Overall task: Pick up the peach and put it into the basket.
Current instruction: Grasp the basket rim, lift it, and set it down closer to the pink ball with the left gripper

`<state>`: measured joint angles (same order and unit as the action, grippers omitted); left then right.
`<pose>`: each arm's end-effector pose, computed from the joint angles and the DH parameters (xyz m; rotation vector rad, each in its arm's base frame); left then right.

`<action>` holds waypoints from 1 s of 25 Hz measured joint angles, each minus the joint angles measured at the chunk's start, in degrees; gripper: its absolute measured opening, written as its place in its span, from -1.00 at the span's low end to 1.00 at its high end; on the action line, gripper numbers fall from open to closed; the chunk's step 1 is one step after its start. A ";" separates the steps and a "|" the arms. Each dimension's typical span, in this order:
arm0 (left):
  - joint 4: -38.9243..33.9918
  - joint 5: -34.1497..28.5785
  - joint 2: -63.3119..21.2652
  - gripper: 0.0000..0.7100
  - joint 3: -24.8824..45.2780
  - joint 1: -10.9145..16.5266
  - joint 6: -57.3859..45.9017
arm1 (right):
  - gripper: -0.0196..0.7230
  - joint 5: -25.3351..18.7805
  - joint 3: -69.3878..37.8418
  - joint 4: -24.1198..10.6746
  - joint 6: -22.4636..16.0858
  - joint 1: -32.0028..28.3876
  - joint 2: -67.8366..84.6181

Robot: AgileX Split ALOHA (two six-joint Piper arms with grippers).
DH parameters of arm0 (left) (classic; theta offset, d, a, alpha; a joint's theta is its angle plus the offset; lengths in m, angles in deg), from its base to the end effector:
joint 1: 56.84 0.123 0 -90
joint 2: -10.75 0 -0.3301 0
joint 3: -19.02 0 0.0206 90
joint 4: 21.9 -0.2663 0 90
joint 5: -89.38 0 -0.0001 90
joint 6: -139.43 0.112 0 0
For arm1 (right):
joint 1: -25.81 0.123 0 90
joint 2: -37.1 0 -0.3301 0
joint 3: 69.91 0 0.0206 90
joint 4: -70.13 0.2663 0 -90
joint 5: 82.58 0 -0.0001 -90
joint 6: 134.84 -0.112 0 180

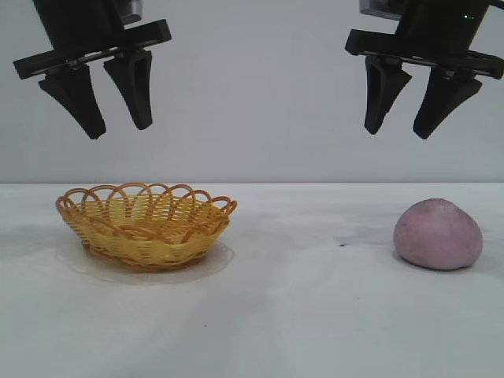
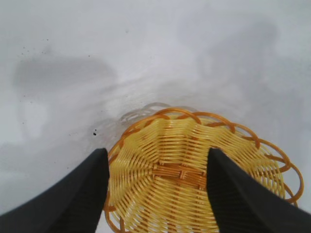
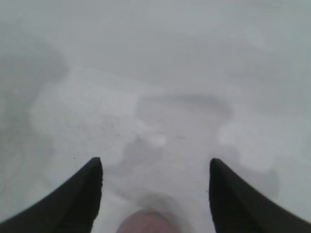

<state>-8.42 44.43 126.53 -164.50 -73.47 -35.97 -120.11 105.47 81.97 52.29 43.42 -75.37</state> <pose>0.4182 -0.1442 0.2372 0.3252 2.7304 -0.3318 0.3972 0.1408 0.2252 -0.3987 2.6742 0.2749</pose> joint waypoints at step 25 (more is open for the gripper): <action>-1.48 -1.39 0.00 0.18 0.00 0.00 17.32 | 0.15 -0.09 0.00 0.00 0.13 0.00 0.00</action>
<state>-9.90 43.05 126.53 -164.50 -73.47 -18.65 -120.20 105.47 81.97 52.42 43.42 -75.37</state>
